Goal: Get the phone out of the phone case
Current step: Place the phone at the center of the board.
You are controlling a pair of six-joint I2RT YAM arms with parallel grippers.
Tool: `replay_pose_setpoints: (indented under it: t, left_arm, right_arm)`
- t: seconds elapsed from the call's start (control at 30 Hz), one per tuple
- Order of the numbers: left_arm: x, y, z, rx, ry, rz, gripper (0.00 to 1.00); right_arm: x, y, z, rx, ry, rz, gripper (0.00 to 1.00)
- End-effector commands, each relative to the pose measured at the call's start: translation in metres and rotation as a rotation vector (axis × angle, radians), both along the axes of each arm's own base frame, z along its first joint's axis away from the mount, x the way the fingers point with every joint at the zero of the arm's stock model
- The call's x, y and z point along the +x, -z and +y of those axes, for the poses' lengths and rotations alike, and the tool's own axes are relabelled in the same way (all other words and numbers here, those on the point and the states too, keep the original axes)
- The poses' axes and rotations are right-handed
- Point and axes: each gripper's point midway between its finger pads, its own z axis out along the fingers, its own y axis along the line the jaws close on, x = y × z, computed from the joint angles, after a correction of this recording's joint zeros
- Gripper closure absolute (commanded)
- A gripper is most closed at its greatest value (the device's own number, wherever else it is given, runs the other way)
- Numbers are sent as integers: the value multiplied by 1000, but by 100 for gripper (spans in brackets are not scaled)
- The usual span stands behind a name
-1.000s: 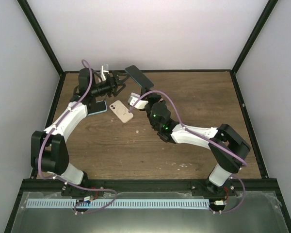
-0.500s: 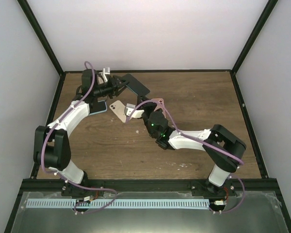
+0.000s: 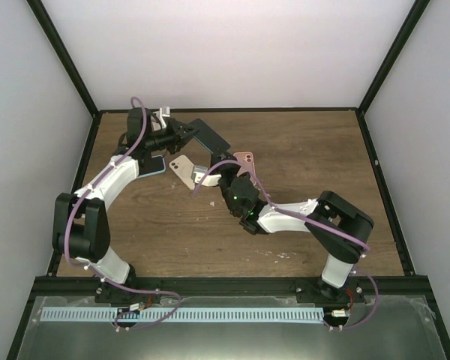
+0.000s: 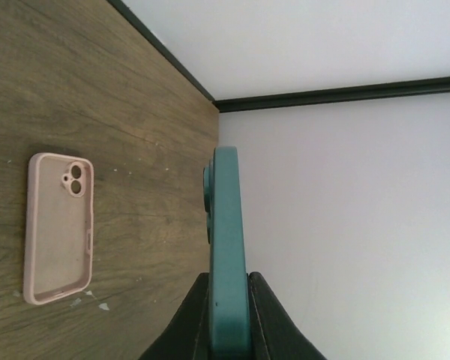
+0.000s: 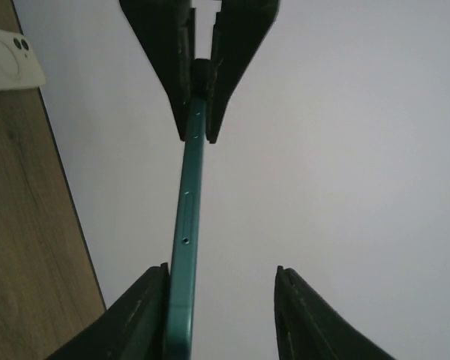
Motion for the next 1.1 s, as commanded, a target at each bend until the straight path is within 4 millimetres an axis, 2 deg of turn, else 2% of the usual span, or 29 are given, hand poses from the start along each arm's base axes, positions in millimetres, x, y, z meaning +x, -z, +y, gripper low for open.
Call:
replay_pose_setpoints:
  t: [0.0, 0.1, 0.17, 0.27, 0.37, 0.5, 0.6, 0.7, 0.87, 1.07]
  left_arm:
    - [9, 1, 10, 29, -33, -22, 95]
    - [10, -3, 12, 44, -36, -46, 95]
    - [11, -5, 16, 62, -38, -69, 96]
    - [10, -11, 18, 107, -18, -132, 98]
    - [5, -18, 19, 152, 18, -220, 100]
    - [-10, -32, 11, 168, 107, -371, 100]
    - [-25, -40, 5, 150, 181, -450, 100]
    - [-40, -49, -2, 133, 261, -532, 100]
    - [-68, -70, -15, 55, 379, -662, 100]
    - [-102, -95, -38, 21, 471, -808, 100]
  right_arm:
    - [-11, -26, 3, 112, -13, -9, 57]
    - [-18, -4, 19, 105, -66, 182, 41]
    - [-22, 5, 26, 168, -99, 351, 31]
    - [-34, 13, 34, 194, -162, 579, 20]
    - [-45, 1, 37, 250, -231, 741, 10]
    - [-52, -20, 27, 350, -315, 952, 3]
    - [-56, -43, 16, 438, -399, 1083, 0]
    - [-50, -60, -7, 544, -443, 1207, 0]
    - [-43, -77, -36, 687, -529, 1398, 0]
    - [-41, -84, -51, 828, -626, 1632, 18]
